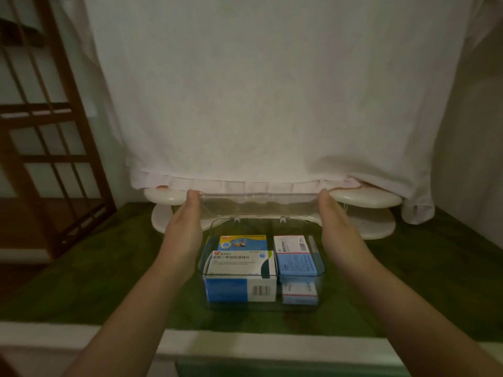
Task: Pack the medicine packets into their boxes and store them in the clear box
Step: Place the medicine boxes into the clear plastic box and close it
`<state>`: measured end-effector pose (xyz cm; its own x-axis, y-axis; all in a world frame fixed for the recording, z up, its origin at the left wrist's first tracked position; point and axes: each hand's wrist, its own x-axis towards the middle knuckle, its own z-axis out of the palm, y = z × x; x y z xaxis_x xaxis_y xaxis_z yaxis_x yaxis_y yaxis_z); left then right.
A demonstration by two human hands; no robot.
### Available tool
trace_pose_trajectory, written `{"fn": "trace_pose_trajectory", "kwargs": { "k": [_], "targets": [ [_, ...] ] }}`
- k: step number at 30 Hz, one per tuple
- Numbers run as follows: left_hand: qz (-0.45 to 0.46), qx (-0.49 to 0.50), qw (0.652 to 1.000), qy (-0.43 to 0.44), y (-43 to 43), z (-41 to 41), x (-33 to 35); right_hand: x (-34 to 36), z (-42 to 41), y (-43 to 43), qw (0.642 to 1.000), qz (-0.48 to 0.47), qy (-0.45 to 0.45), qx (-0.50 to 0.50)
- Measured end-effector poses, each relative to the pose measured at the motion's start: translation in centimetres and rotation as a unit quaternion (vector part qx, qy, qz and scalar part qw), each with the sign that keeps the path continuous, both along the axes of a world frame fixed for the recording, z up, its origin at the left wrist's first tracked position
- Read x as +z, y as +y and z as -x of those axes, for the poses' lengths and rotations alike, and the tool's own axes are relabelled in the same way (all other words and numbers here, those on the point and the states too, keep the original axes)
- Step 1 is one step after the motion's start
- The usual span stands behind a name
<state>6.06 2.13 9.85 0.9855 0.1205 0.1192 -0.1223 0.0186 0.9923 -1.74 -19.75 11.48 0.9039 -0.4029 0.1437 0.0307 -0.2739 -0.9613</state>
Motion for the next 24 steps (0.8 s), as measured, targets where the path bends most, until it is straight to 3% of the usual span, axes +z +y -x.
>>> {"fn": "trace_pose_trajectory", "kwargs": {
  "k": [3, 9, 24],
  "targets": [
    [-0.059, 0.015, 0.998, 0.029, 0.3, 2.5, -1.3, -1.3, 1.3, -0.2, 1.000, 0.024, 0.000, 0.015],
    [-0.175, -0.022, 0.984, -0.022, 1.3, 5.1, -3.2, -4.5, 2.9, -0.2, 0.996, 0.072, 0.005, 0.043],
    [-0.181, -0.093, 0.979, 0.014, 2.5, 6.5, -7.5, -9.0, 5.0, -0.1, 0.993, 0.086, 0.024, 0.075]
  ]
}}
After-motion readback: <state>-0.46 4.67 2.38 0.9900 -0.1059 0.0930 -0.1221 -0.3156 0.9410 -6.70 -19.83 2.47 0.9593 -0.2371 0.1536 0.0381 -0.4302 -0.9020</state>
